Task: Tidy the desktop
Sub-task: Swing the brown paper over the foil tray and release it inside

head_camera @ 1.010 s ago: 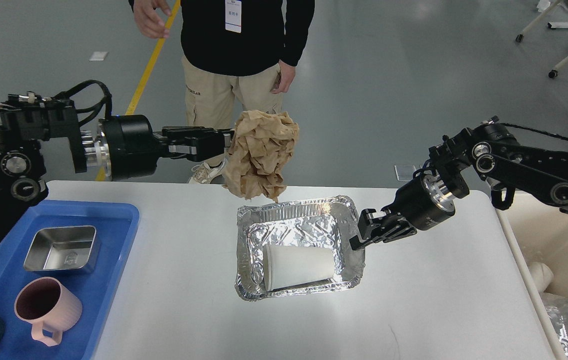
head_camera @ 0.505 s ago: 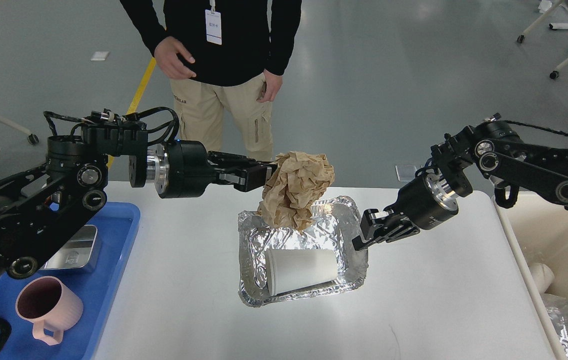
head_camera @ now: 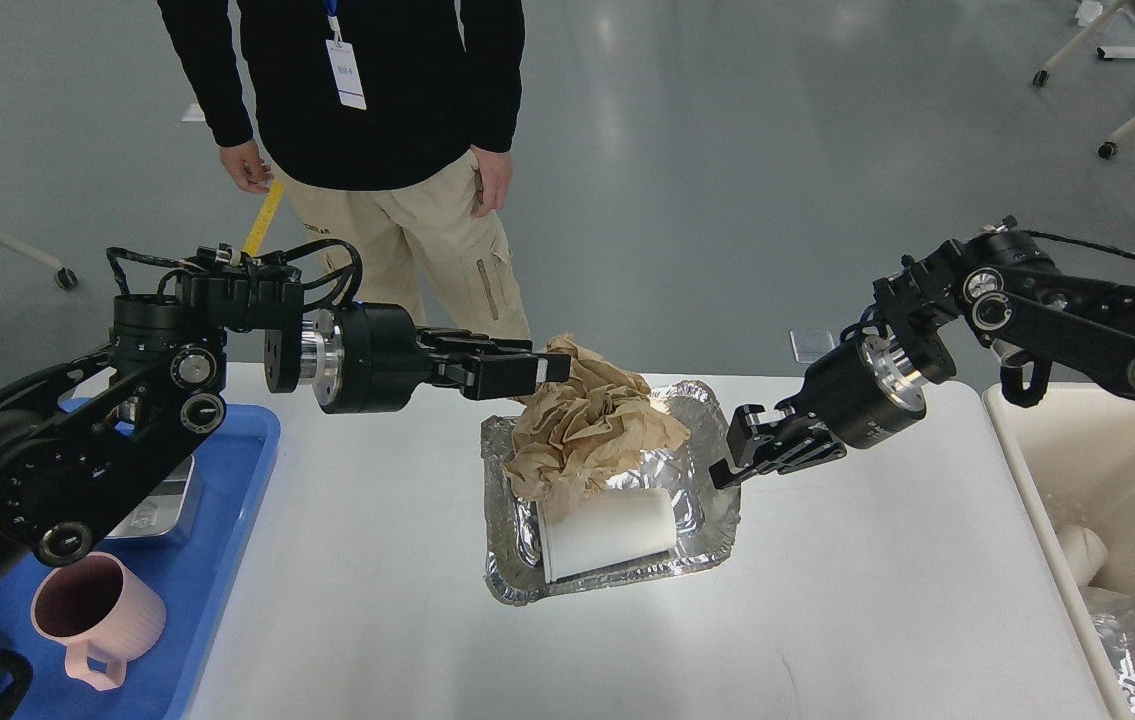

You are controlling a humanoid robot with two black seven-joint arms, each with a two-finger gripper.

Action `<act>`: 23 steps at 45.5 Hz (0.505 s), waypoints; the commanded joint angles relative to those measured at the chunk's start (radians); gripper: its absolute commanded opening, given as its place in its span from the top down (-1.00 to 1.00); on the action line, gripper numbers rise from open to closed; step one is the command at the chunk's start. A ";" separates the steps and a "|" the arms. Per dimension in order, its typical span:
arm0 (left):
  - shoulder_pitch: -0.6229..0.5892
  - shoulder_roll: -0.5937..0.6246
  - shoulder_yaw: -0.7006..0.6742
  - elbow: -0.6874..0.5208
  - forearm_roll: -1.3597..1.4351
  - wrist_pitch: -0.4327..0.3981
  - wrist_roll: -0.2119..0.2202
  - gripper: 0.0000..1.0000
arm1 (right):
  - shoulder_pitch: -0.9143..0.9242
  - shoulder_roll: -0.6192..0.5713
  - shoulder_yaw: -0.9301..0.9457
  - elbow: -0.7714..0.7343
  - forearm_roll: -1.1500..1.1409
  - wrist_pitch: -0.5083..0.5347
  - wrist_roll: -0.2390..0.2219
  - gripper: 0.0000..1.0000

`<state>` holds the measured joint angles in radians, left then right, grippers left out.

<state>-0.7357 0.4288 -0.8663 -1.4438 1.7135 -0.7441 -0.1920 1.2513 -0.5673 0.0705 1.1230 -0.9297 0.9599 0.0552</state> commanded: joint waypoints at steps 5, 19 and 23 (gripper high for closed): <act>0.009 -0.010 -0.014 0.000 -0.008 0.011 0.003 -0.70 | 0.000 -0.014 0.002 0.000 0.000 0.000 0.000 1.00; 0.032 -0.015 -0.014 0.011 -0.078 0.183 0.003 -0.90 | -0.007 -0.016 -0.006 0.001 0.000 0.000 -0.003 1.00; 0.044 -0.007 -0.017 0.011 -0.094 0.204 0.003 -0.90 | -0.010 -0.014 -0.006 0.003 0.000 0.000 -0.005 1.00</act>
<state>-0.7052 0.4143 -0.8814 -1.4336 1.6416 -0.5747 -0.1881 1.2454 -0.5841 0.0648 1.1260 -0.9295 0.9599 0.0538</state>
